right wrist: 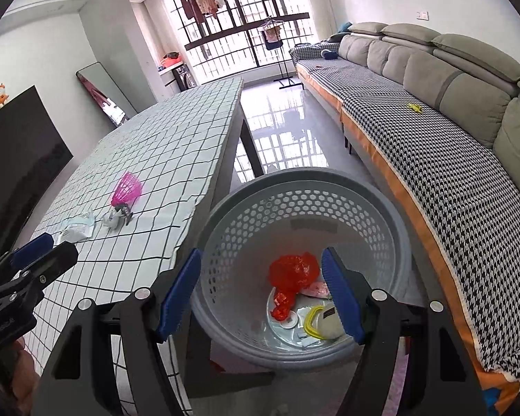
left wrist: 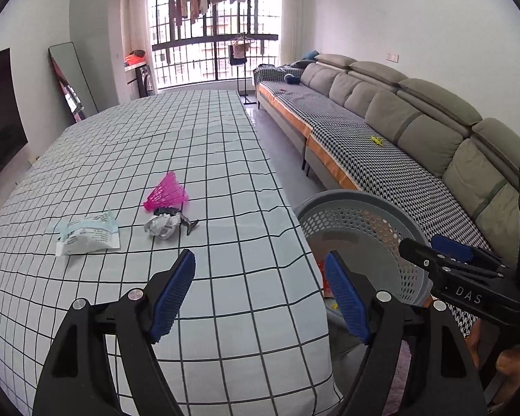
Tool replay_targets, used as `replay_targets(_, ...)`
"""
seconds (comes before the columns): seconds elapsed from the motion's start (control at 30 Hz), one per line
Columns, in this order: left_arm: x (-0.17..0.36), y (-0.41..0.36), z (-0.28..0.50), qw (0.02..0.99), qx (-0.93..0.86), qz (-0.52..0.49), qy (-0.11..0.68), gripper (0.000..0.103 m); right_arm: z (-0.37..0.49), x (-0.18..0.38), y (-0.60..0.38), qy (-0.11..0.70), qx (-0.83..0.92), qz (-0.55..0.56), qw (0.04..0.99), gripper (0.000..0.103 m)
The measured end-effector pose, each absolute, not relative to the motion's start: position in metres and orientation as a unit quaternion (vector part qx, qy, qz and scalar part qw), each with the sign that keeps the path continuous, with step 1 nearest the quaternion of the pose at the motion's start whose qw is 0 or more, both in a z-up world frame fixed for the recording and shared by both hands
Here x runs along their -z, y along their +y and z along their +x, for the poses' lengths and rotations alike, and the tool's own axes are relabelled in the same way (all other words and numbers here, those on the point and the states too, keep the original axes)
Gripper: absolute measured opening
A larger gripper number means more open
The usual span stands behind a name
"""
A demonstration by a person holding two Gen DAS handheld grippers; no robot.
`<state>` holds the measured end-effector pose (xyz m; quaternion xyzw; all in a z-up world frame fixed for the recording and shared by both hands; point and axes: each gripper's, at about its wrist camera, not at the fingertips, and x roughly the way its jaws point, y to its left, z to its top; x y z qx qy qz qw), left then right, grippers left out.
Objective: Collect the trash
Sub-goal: 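Move both open grippers from the basket back toward the remaining table items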
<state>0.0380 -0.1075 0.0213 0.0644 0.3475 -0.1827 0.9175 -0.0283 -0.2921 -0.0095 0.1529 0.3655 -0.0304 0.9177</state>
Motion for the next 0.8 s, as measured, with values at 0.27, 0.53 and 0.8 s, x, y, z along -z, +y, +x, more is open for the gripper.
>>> replay_targets(0.27, -0.018, -0.058, 0.043, 0.926, 0.141, 0.038, 0.347, 0.079, -0.009, 0.008, -0.241, 0.381, -0.007, 0.123, 0.916, 0.069)
replay_targets(0.53, 0.000, 0.007, 0.053, 0.928, 0.086, 0.022, 0.361, 0.081, 0.012, 0.011, -0.190, 0.391, -0.037, 0.096, 0.914, 0.069)
replay_targets(0.8, 0.016, 0.063, 0.070, 0.926, 0.036, 0.001, 0.375, 0.081, 0.035, 0.021, -0.144, 0.411, -0.064, 0.073, 0.907, 0.069)
